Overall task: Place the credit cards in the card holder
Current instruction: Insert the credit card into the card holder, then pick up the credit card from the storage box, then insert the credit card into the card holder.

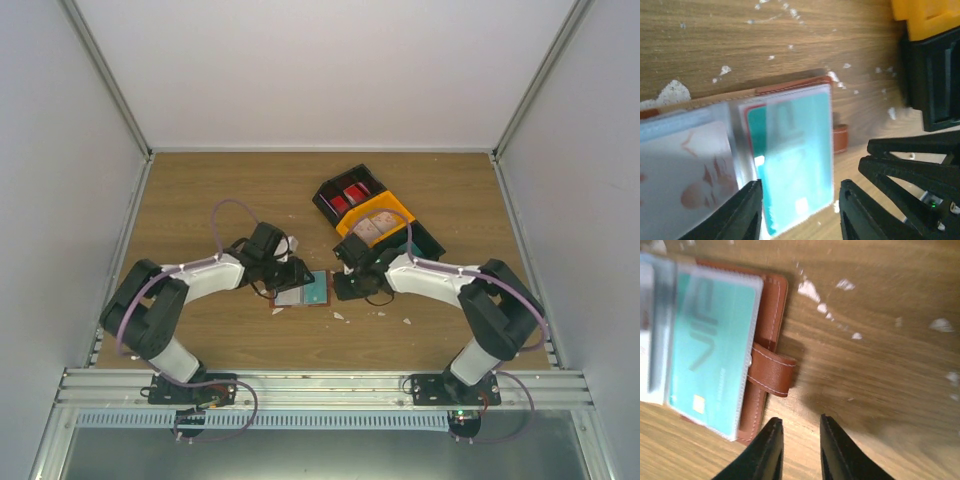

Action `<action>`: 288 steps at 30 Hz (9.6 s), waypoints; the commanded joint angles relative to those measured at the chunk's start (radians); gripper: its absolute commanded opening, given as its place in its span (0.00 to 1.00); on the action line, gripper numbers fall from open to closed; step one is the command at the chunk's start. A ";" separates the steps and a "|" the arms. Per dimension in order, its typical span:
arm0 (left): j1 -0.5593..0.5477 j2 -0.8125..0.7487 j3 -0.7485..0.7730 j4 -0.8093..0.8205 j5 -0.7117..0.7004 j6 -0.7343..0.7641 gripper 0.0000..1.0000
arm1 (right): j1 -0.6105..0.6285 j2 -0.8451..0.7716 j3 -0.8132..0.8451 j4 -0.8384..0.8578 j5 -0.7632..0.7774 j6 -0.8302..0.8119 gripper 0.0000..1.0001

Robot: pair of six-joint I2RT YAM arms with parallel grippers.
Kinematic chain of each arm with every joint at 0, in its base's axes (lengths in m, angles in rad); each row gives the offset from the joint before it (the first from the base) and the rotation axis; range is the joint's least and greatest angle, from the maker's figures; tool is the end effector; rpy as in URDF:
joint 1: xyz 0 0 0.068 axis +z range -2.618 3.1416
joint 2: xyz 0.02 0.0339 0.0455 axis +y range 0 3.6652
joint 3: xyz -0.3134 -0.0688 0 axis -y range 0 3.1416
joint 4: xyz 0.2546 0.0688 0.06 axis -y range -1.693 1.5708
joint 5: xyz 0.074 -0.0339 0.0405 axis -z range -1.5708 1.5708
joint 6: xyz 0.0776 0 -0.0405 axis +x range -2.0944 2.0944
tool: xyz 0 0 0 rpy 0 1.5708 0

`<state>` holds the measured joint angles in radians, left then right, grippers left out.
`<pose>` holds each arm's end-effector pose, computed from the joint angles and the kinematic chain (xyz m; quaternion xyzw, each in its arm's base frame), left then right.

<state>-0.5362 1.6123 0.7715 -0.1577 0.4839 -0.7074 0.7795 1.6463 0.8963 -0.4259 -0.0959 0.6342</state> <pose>0.2608 -0.1970 0.1570 -0.0122 0.9338 -0.3465 0.0889 0.2288 0.2366 0.1568 -0.0805 0.9762 0.1630 0.1185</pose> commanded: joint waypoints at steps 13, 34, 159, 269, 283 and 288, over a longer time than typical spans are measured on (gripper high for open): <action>0.118 -0.334 -0.108 -0.172 -0.180 0.034 0.61 | 0.107 0.102 0.287 -0.079 0.062 -0.054 0.33; 0.231 -0.224 -0.237 0.009 0.102 0.081 0.42 | 0.130 0.311 0.339 -0.065 -0.057 -0.076 0.19; 0.071 -0.512 -0.229 0.199 -0.231 -0.024 0.60 | -0.222 0.582 0.988 -0.166 0.143 -0.471 0.00; 0.196 -0.255 -0.261 0.090 0.090 0.177 0.30 | -0.084 0.029 -0.208 0.752 -0.421 0.354 0.00; 0.196 -0.142 -0.188 -0.048 0.063 0.182 0.34 | -0.083 0.071 -0.230 0.753 -0.402 0.370 0.00; 0.196 -0.134 -0.190 -0.053 0.053 0.181 0.31 | -0.083 0.088 -0.229 0.746 -0.423 0.394 0.00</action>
<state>-0.3447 1.4616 0.5686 -0.1959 0.5587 -0.5377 0.6872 1.7027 0.6746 0.3004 -0.5079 1.0023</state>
